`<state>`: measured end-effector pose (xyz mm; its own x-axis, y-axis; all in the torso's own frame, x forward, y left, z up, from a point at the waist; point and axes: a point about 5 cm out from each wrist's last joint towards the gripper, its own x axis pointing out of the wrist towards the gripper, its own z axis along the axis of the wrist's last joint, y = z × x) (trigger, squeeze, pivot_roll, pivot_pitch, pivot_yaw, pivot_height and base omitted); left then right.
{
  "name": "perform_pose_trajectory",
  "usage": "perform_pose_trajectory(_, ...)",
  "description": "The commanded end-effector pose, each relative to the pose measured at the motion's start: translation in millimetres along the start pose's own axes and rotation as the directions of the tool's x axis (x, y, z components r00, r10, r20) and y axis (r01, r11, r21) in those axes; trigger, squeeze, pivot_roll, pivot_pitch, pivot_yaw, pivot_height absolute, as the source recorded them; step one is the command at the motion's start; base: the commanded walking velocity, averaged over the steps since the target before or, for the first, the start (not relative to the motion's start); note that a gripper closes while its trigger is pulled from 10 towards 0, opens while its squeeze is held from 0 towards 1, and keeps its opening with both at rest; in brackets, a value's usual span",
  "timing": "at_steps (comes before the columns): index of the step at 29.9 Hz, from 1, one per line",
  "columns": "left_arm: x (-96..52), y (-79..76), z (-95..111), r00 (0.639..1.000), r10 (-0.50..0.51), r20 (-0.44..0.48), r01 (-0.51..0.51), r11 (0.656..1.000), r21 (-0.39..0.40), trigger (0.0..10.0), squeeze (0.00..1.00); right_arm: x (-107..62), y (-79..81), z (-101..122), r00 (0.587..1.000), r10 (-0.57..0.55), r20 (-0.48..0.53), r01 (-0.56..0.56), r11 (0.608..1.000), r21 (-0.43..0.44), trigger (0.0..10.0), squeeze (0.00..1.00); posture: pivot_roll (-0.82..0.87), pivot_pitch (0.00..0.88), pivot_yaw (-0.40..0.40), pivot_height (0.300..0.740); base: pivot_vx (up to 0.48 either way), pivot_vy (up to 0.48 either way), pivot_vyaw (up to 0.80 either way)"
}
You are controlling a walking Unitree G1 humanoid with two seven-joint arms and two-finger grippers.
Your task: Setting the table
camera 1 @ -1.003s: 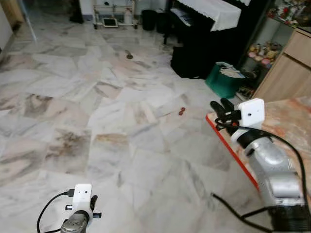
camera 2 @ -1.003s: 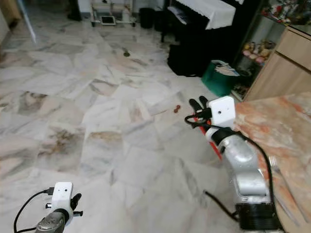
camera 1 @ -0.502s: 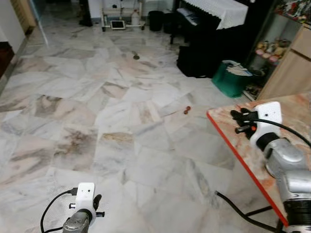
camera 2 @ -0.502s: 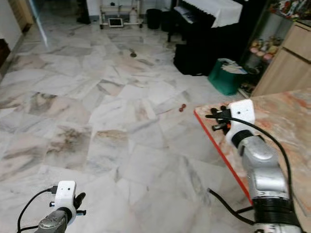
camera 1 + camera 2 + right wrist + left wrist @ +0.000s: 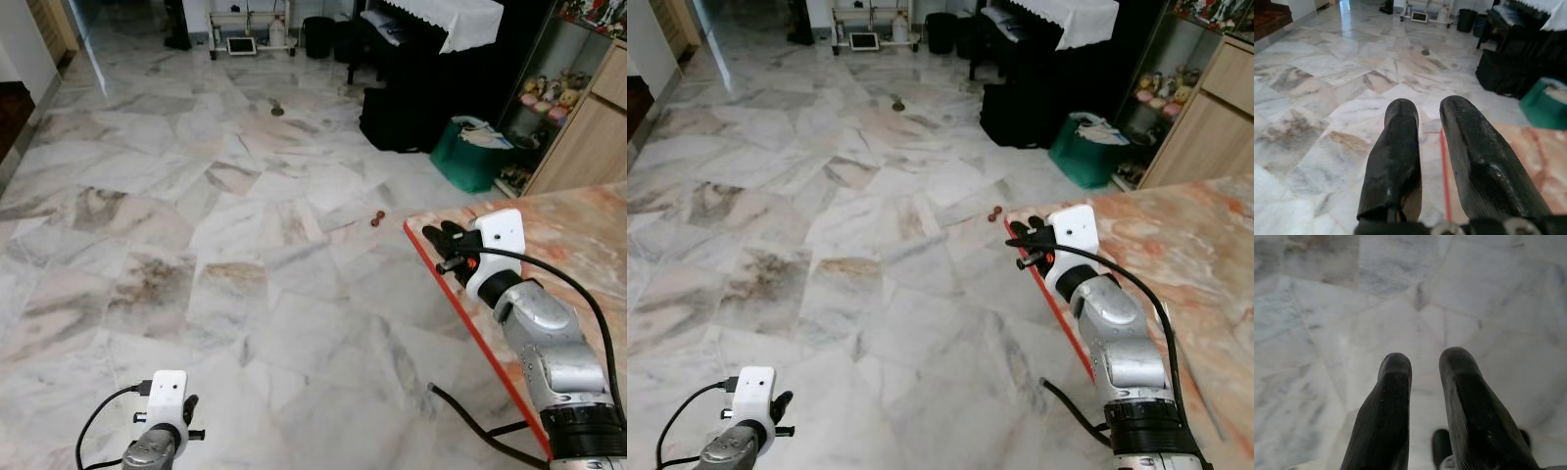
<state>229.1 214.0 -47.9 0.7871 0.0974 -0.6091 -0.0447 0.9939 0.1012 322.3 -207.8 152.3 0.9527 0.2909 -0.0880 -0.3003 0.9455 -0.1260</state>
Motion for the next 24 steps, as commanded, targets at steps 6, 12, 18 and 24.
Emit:
perform_pose_trajectory(6, -2.2, 4.8, -8, 0.999, 0.009, -0.036, -0.009, 1.000, -0.015, 10.0, 0.00, -2.3, -1.6, 6, 0.999, 0.030, -0.022, -0.030, 0.999, -0.039, 10.0, 0.00, 0.11, 0.000, -0.036, 0.727, 0.000, 0.000, 0.00)
perform_pose_trajectory(12, -2.0, 5.4, -8, 0.999, 0.003, -0.042, -0.003, 1.000, -0.021, 10.0, 0.00, -28.0, -29.8, 7, 0.973, 0.060, -0.225, -0.107, 0.973, -0.203, 10.0, 0.00, 0.09, 0.000, -0.029, 0.727, 0.000, 0.000, 0.00)
perform_pose_trajectory(18, -2.5, 5.4, -10, 0.998, -0.004, -0.057, 0.003, 1.000, -0.026, 10.0, 0.00, -50.1, -40.8, 18, 0.946, 0.096, -0.308, -0.185, 0.944, -0.274, 10.0, 0.00, 0.08, 0.000, -0.027, 0.727, 0.000, 0.000, 0.00)
perform_pose_trajectory(24, -3.4, 3.8, -13, 0.998, -0.012, -0.069, 0.010, 1.000, -0.025, 10.0, 0.00, -67.1, -50.4, 2, 0.915, 0.049, -0.401, -0.169, 0.948, -0.270, 10.0, 0.00, 0.07, 0.000, -0.022, 0.727, 0.000, 0.000, 0.00)
